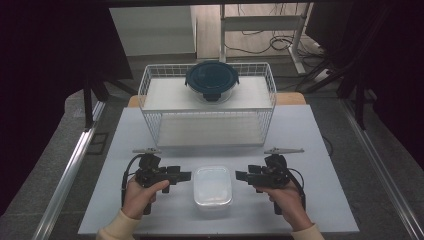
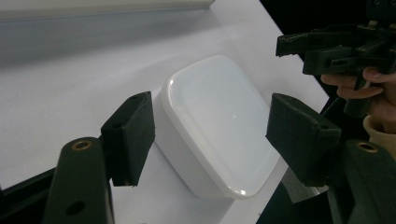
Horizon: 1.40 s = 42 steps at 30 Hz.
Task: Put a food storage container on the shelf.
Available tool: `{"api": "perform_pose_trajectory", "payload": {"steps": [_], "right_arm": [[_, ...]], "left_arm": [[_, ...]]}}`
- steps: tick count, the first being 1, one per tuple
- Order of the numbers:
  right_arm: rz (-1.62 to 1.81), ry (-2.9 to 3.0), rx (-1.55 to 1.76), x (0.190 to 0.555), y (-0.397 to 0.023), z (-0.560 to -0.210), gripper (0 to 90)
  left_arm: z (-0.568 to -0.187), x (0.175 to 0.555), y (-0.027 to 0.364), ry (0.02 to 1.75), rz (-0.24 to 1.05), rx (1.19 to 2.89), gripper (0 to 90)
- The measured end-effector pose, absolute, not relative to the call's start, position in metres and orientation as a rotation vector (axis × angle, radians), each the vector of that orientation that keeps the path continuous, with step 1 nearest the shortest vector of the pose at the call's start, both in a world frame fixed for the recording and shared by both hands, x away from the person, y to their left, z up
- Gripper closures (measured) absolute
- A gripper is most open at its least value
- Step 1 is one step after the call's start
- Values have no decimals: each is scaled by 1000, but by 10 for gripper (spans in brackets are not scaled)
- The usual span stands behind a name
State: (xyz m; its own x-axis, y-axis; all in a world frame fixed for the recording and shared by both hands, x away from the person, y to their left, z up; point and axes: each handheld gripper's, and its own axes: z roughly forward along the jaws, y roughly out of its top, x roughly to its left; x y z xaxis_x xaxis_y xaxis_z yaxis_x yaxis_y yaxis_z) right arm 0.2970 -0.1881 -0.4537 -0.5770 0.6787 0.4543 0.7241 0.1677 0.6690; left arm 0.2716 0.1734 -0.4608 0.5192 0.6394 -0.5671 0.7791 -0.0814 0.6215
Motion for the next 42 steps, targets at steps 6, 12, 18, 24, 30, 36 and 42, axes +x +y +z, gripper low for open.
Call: {"api": "perform_pose_trajectory", "payload": {"steps": [6,12,18,24,30,36,42], "right_arm": [[-1362,-2335,-1405,296,-179,-463,356],[-1321,-2320,-1376,298,-174,-476,390],[-1292,-2298,-1367,298,-175,-487,425],[-1295,-2271,-1343,298,-171,-489,476],[-1284,-2255,-1344,298,-168,-492,500],[-1267,-2246,-1349,299,-165,-495,502],[-1260,-2214,-1367,299,-164,-496,616]], "left_arm": [[-476,267,172,1196,-242,1794,315],[-487,270,174,1237,-273,1761,330],[-495,273,170,1256,-312,1735,359],[-500,273,166,1255,-348,1719,390],[-510,276,164,1277,-407,1695,448],[-514,276,159,1280,-401,1699,511],[-522,276,159,1293,-477,1617,643]]}}
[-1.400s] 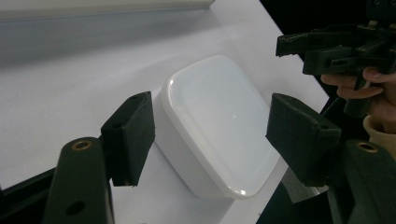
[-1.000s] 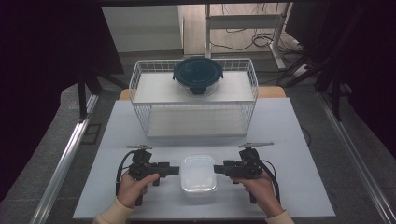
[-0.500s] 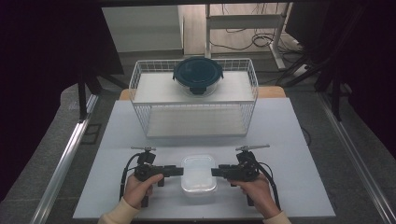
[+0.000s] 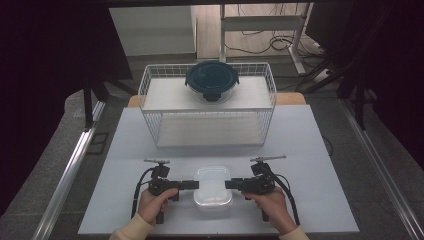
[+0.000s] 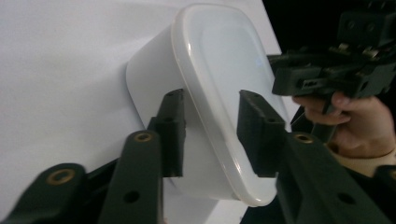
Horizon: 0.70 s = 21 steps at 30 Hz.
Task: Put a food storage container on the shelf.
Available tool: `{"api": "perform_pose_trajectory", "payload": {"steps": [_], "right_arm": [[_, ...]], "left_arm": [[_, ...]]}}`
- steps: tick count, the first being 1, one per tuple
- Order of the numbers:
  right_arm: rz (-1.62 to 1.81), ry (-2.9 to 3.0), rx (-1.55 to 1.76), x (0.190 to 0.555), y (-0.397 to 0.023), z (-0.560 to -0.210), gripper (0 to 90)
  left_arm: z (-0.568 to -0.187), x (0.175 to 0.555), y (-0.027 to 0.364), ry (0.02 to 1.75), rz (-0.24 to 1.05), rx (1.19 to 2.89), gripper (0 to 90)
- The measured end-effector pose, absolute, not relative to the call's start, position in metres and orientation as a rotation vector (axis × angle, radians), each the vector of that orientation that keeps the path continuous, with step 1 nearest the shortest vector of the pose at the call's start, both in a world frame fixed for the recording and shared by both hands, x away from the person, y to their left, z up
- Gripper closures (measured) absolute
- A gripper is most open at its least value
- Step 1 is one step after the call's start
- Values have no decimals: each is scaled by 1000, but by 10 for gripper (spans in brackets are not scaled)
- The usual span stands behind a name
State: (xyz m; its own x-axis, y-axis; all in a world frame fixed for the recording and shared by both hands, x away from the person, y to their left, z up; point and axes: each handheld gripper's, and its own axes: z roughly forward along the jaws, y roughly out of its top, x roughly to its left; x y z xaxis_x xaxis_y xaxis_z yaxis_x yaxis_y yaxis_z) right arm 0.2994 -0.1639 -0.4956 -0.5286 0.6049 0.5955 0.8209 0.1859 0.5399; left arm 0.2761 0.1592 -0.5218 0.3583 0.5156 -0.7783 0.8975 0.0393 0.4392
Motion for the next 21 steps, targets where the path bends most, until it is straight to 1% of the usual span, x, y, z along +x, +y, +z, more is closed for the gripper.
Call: {"api": "perform_pose_trajectory", "payload": {"steps": [2,3,5,6,8,9,11,12,16,21], "right_arm": [[-1256,-2210,-1370,299,-164,-495,622],[-1260,-2182,-1374,299,-166,-495,652],[-1264,-2167,-1375,298,-168,-494,664],[-1276,-2143,-1381,298,-171,-493,685],[-1275,-2138,-1382,298,-172,-492,693],[-1281,-2128,-1379,298,-174,-491,712],[-1284,-2125,-1381,297,-174,-490,718],[-1292,-2114,-1370,296,-176,-488,740],[-1308,-2097,-1359,295,-178,-486,772],[-1325,-2116,-1348,294,-179,-482,796]], "left_arm": [[-521,275,160,1289,-473,1615,661],[-520,274,160,1290,-463,1609,690],[-518,273,161,1281,-461,1607,703],[-517,272,162,1271,-468,1597,713],[-516,271,162,1269,-472,1591,730],[-515,270,162,1263,-472,1592,738],[-513,269,162,1258,-465,1591,751],[-511,268,163,1249,-454,1595,759],[-507,265,164,1238,-426,1596,785],[-503,263,164,1219,-420,1600,808]]}}
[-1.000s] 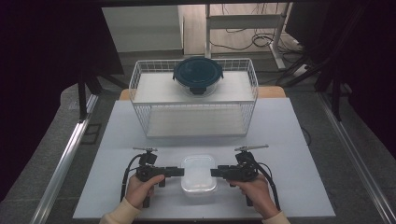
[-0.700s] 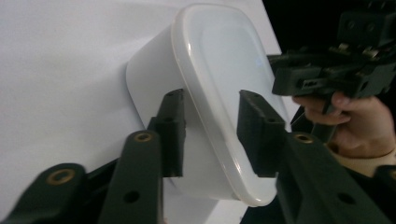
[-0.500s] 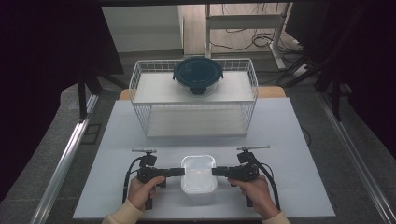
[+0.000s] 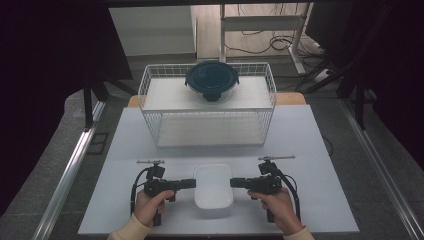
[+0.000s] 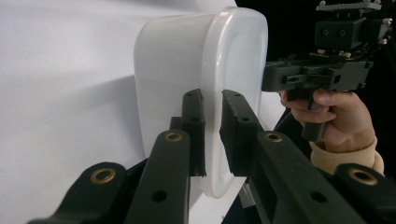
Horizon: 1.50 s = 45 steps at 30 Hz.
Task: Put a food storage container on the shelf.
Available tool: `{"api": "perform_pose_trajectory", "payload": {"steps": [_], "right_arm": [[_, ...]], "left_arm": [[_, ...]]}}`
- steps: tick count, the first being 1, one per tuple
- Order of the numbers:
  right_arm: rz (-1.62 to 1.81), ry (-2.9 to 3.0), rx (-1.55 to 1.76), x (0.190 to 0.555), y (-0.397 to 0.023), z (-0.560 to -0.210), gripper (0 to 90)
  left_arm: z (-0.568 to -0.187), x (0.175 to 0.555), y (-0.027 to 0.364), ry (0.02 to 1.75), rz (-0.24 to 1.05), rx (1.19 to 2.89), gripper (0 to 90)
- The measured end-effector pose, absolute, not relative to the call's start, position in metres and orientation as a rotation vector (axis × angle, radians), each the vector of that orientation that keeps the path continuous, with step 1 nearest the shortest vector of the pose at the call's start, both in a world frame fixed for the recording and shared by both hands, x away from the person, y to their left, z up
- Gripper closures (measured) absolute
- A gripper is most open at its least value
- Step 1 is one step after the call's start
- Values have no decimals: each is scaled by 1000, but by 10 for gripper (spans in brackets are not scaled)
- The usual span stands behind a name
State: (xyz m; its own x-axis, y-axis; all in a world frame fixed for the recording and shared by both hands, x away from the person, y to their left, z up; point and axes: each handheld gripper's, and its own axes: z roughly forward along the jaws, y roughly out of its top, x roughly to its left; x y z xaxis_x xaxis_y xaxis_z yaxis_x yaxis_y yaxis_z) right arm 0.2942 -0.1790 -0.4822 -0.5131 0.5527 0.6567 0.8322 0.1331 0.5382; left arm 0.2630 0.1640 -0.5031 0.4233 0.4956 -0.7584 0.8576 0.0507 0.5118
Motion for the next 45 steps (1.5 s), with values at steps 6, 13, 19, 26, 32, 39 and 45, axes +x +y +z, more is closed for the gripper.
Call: {"api": "perform_pose_trajectory", "payload": {"steps": [6,13,19,26,32,39,45], "right_arm": [[-1343,-2147,-1323,292,-179,-477,796],[-1403,-2175,-1281,287,-179,-463,795],[-1436,-2208,-1255,283,-179,-453,794],[-1464,-2228,-1235,280,-179,-444,794],[-1482,-2237,-1220,277,-179,-438,791],[-1506,-2256,-1212,278,-179,-430,784],[-1548,-2268,-1209,283,-180,-414,785]], "left_arm": [[-499,260,164,1207,-401,1611,808],[-479,253,163,1162,-335,1622,808],[-469,249,163,1136,-298,1630,809],[-461,246,163,1114,-276,1630,809],[-452,240,163,1099,-254,1623,813],[-438,240,162,1066,-222,1632,817],[-425,247,162,1043,-208,1624,817]]}}
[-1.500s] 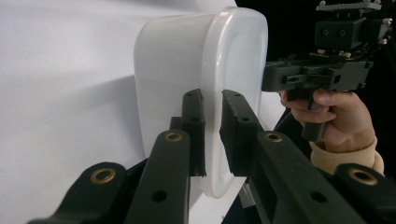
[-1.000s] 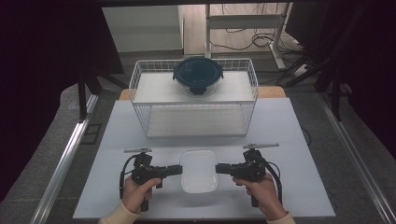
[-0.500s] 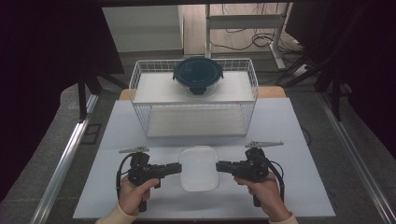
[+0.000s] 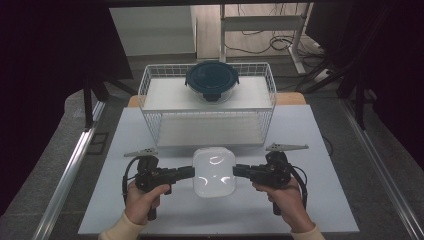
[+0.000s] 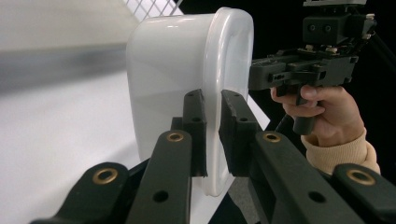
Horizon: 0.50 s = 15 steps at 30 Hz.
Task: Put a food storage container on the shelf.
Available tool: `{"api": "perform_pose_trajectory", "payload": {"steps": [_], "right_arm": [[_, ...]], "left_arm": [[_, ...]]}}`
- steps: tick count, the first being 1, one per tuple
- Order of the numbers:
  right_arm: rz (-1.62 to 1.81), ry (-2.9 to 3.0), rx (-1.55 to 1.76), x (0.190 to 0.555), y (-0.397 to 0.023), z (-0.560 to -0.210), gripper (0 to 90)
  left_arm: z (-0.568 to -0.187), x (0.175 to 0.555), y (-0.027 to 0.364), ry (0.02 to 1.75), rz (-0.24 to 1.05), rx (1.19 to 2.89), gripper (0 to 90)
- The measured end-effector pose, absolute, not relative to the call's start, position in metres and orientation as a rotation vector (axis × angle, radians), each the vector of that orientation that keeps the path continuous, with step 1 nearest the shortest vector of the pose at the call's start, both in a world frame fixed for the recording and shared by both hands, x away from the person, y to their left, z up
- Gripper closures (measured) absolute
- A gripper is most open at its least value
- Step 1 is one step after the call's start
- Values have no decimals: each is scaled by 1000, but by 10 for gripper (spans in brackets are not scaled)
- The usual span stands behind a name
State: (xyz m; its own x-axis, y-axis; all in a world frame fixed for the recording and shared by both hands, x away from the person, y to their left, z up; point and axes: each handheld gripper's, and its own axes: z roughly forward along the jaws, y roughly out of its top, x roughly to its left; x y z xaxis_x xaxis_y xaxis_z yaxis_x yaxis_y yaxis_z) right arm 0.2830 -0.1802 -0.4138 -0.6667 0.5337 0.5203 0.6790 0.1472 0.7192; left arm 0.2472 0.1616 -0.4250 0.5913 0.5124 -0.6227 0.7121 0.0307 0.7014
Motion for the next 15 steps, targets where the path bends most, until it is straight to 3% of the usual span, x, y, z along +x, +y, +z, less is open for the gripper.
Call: {"api": "perform_pose_trajectory", "payload": {"steps": [15], "right_arm": [[-1665,-2306,-1151,292,-179,-366,791]], "left_arm": [[-375,262,163,972,-103,1637,813]]}}
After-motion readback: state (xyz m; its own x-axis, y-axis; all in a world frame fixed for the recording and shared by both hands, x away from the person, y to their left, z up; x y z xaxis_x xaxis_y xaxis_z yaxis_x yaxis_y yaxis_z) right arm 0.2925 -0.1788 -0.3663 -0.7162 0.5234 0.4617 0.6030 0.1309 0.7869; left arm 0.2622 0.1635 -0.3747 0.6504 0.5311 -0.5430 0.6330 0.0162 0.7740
